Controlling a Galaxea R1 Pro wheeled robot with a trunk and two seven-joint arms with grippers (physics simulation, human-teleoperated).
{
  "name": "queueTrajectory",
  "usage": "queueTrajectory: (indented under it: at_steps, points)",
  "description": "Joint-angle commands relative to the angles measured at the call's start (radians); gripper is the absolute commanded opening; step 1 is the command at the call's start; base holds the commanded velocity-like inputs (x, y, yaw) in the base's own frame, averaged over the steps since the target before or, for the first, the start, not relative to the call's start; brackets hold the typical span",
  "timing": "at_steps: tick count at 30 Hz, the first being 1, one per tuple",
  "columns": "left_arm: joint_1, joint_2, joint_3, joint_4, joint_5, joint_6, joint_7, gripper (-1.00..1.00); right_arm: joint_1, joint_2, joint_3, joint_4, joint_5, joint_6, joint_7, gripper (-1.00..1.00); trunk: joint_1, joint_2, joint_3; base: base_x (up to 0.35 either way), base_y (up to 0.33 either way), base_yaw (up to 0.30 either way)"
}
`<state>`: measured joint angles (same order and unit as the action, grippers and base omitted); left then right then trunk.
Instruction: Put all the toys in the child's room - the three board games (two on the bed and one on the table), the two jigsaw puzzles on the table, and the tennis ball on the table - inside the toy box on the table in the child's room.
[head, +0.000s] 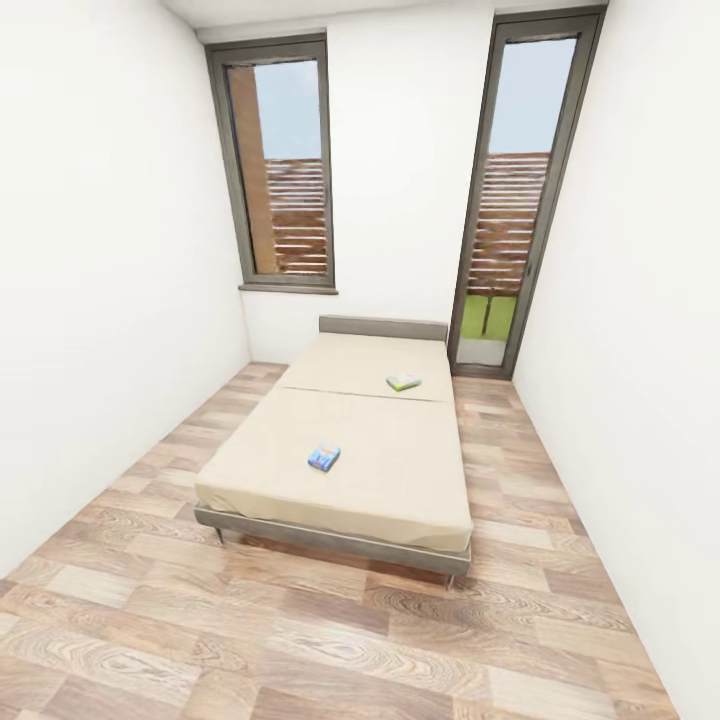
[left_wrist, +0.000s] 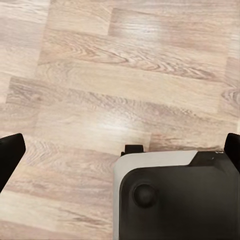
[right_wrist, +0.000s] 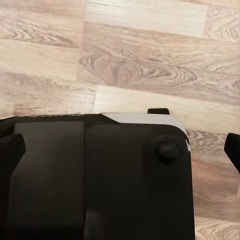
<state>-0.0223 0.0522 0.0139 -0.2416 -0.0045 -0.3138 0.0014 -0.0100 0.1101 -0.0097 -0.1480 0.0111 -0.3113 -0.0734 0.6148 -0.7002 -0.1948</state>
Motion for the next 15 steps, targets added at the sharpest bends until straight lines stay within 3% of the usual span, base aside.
queueTrajectory:
  at_steps: [1, 15]
  points:
    - [-0.001, 0.000, 0.001, 0.001, -0.001, -0.003, 0.000, 1.00, -0.001, 0.000, -0.001, 0.001, 0.001, -0.003, -0.003, 1.00, -0.004, 0.006, 0.002, 0.000, 0.000, 0.000]
    - [-0.001, 0.000, 0.000, 0.001, -0.001, -0.001, 0.000, 1.00, -0.001, 0.000, -0.001, 0.001, 0.001, -0.003, -0.003, 1.00, -0.057, 0.104, 0.046, 0.000, 0.000, 0.000]
